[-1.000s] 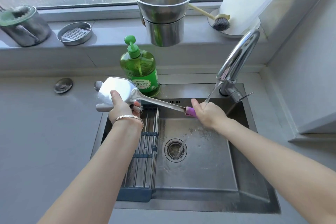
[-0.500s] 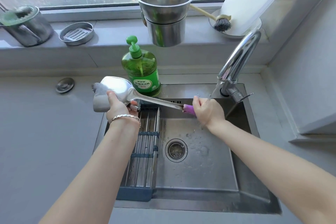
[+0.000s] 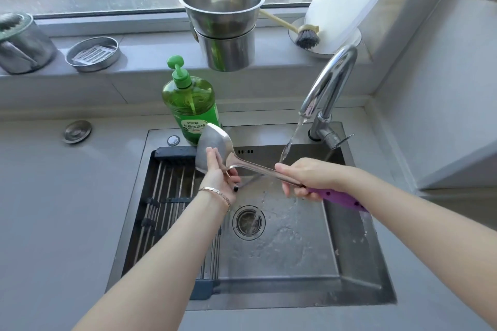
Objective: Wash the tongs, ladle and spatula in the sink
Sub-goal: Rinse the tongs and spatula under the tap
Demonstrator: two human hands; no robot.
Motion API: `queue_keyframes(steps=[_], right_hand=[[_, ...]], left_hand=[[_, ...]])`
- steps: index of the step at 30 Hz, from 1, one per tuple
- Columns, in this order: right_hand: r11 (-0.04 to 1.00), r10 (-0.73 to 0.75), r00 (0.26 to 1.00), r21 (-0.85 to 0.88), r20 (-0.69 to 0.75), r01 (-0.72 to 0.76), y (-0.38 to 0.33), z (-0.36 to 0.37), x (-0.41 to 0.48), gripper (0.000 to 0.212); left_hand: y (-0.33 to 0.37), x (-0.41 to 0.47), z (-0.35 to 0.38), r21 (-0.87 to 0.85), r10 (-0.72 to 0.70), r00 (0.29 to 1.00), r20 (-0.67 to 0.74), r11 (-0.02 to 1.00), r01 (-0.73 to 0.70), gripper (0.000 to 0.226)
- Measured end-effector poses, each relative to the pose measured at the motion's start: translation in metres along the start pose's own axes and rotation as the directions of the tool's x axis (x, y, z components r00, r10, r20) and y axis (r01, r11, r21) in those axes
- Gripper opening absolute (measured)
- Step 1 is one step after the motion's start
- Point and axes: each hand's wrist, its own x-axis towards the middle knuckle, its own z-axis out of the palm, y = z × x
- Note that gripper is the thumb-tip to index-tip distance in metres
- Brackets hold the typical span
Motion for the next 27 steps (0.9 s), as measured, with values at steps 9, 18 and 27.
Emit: queue_keyframes(steps=[9, 18, 27], right_hand=[[0.329, -0.169, 0.909, -0.891, -0.38, -0.312, 0.006, -0.014, -0.056, 0.056], [0.754, 0.083, 0.902, -0.566, -0.424, -0.335, 0.041, 0.003, -0.047, 0.04], [0.832, -0.001, 0.913, -0.506, -0.408, -0.225, 0.05, 0.018, -0.031, 0.052]], left_hand=[[-0.044, 0.015, 0.009, 0.276, -0.119, 0.993, -0.013, 0.954, 0.118, 0.047], [-0.081, 0.009, 0.011, 0.441, -0.122, 0.992, -0.03, 0.889, 0.122, 0.022], [-0.075, 0.006, 0.017, 0.704, 0.035, 0.995, -0.095, 0.709, 0.042, 0.048]])
